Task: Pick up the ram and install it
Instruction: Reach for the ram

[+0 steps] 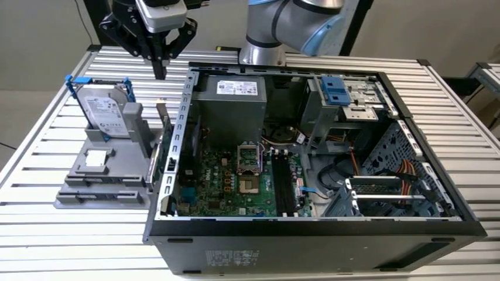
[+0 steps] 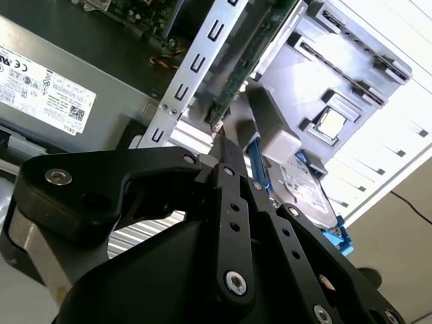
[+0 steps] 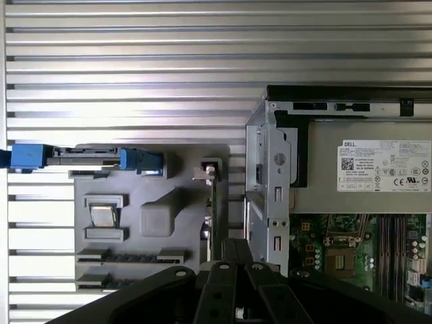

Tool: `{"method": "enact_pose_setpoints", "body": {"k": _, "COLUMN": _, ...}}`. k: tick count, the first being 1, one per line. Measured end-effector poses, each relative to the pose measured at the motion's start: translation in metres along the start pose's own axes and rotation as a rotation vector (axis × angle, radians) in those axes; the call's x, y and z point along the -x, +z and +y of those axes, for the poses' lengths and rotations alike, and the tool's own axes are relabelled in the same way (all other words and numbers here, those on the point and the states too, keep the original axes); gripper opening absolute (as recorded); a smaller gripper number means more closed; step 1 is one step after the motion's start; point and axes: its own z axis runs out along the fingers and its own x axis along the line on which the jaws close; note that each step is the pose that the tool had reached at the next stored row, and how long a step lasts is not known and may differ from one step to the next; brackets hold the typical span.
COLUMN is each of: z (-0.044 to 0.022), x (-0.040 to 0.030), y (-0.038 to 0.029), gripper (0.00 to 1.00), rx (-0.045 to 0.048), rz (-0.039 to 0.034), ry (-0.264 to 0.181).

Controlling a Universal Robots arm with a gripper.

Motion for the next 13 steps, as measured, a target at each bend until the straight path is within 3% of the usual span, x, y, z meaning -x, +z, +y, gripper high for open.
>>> {"method": "enact_pose_setpoints", "body": {"k": 13, "z": 0.0015, "x": -0.0118, "y": 0.0004, "gripper": 0.0, "rx": 0.0, "rz": 0.0008, "ry": -0.003}}
